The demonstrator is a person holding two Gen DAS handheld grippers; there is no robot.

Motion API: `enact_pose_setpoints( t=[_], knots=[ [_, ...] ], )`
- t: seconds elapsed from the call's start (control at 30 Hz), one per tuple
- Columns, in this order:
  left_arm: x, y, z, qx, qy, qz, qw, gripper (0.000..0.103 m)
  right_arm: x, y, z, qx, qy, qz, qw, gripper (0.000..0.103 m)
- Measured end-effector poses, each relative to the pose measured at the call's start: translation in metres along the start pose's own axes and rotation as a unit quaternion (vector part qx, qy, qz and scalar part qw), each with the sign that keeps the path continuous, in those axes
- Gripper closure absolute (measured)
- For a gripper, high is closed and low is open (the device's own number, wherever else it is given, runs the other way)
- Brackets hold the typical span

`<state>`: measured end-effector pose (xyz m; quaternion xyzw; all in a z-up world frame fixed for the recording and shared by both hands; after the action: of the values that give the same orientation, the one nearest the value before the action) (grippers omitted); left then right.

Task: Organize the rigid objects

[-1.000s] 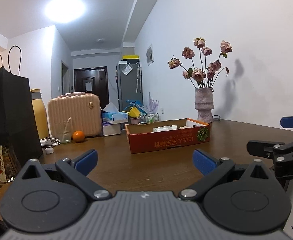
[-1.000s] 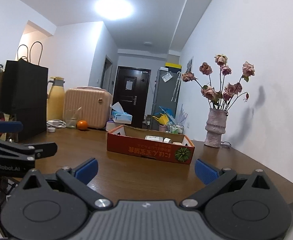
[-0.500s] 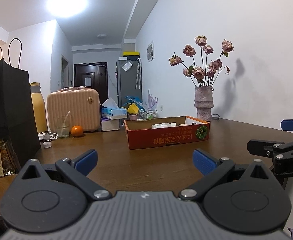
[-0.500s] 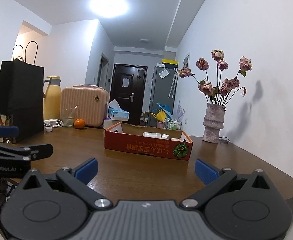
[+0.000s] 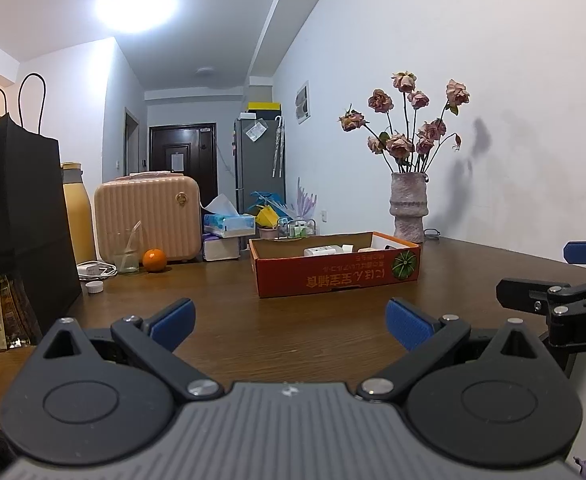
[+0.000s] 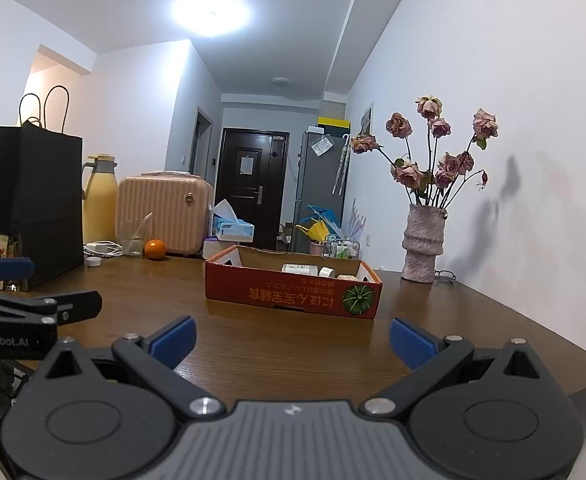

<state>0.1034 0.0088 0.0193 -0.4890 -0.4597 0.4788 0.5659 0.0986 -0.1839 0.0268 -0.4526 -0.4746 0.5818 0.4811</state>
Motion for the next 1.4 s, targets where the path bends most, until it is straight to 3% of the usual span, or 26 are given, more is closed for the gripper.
enact_pose_setpoints(
  t=[1.4],
  knots=[
    [0.0013,-0.0001,-0.0011,-0.002,-0.002,-0.001,1.0,0.0,0.0032,0.0033,-0.001,0.002,-0.002,0.001,1.0,0.0]
  ],
)
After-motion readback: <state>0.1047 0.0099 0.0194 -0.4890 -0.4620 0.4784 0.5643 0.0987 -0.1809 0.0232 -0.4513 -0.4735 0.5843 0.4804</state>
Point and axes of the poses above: each gripper's, at about its wrist camera, not at the fingertips, and z roughly against the way its jaws point, x to its left, y to its underside, the point moved 9 cm from there along -z, roughly the way its jaws point, and after that the axes turned 3 degrees about -x, right-handed, at the moved point
